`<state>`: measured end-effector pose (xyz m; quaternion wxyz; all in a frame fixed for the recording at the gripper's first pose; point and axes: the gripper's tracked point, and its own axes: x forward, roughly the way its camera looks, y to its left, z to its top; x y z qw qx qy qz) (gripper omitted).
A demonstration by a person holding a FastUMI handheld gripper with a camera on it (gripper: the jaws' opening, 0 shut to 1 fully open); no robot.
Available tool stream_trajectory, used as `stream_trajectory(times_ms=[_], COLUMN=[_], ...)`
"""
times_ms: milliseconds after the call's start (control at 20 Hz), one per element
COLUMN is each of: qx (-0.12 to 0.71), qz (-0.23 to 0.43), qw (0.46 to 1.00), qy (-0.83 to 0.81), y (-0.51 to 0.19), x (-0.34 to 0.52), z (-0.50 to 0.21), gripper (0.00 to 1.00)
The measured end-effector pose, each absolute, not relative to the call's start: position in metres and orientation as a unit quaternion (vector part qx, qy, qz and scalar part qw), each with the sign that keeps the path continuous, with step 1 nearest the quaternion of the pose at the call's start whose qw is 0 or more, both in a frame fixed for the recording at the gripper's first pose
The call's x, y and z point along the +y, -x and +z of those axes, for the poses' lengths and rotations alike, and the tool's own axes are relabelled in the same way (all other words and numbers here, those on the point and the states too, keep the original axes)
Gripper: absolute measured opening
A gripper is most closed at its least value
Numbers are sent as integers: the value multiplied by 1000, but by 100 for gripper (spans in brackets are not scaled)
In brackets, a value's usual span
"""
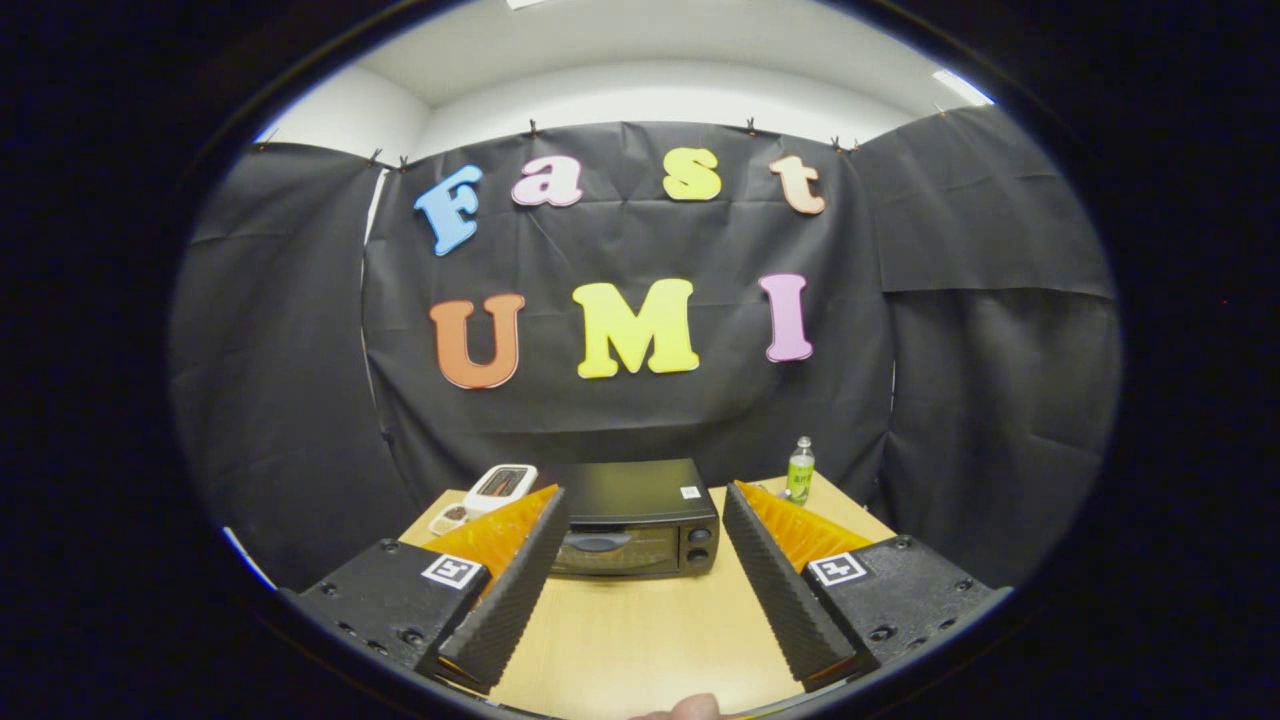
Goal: Open the toaster oven, put the food inside, and close the toaster oven door.
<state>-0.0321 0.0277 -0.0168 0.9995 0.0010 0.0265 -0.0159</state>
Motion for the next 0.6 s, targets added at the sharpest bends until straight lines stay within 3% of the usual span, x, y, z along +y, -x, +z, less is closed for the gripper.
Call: stream_trajectory(times_ms=[600], qx=[42], qz=[-3], qw=[999], qy=[-1], y=[24], x=[29], z=[-20], gripper=[100])
